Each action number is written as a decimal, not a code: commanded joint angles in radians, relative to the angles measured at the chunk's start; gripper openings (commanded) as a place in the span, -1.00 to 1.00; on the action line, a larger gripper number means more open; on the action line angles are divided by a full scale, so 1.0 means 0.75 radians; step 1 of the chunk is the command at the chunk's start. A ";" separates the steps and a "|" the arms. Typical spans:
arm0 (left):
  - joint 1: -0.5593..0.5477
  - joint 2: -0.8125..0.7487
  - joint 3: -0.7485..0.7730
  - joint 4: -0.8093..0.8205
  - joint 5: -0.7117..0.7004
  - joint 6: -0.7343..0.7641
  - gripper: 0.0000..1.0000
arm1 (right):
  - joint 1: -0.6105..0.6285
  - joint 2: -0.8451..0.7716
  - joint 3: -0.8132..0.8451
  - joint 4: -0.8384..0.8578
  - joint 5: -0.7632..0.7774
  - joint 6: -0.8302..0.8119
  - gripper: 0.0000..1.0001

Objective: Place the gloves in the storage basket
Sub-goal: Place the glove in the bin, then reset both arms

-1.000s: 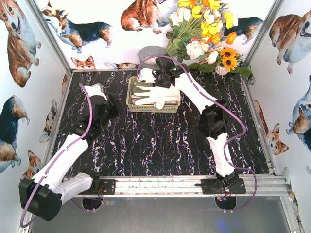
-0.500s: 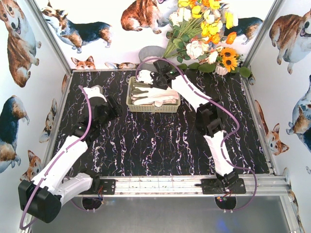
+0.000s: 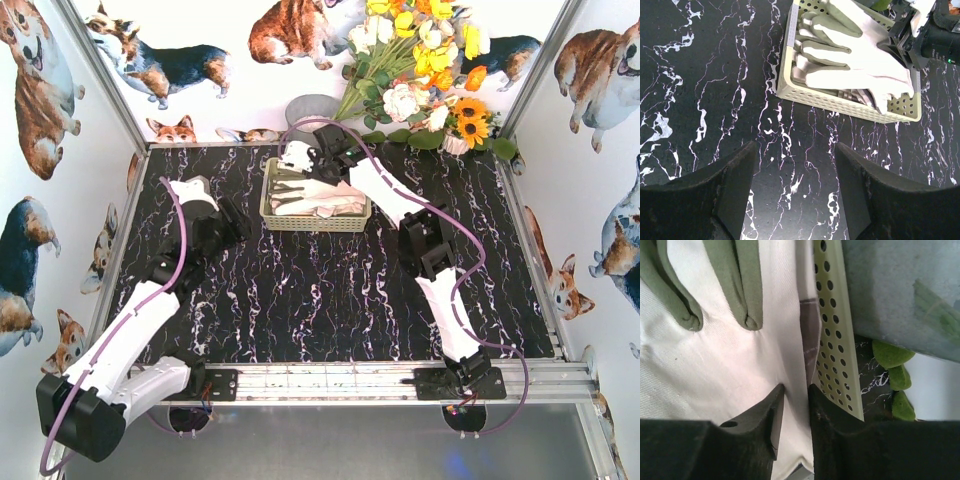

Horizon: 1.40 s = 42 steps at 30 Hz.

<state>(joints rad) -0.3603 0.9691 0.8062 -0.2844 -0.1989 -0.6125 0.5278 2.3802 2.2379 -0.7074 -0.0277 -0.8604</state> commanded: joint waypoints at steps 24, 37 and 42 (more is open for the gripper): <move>0.016 -0.233 0.113 -0.149 -0.112 0.189 0.98 | 0.004 -0.918 -0.656 0.461 -0.113 0.748 0.34; 0.025 -0.311 -0.211 0.084 -0.330 0.458 0.99 | -0.322 -1.983 -1.845 0.540 0.064 1.164 0.99; 0.084 -0.292 -0.529 0.471 -0.461 0.555 0.99 | -0.586 -2.034 -2.138 0.732 0.114 1.203 0.99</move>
<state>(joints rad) -0.3367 0.7414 0.5453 -0.1818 -0.4320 -0.2821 0.1848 0.8562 0.7624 -0.3412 0.0063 -0.0223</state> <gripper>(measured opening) 0.995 0.995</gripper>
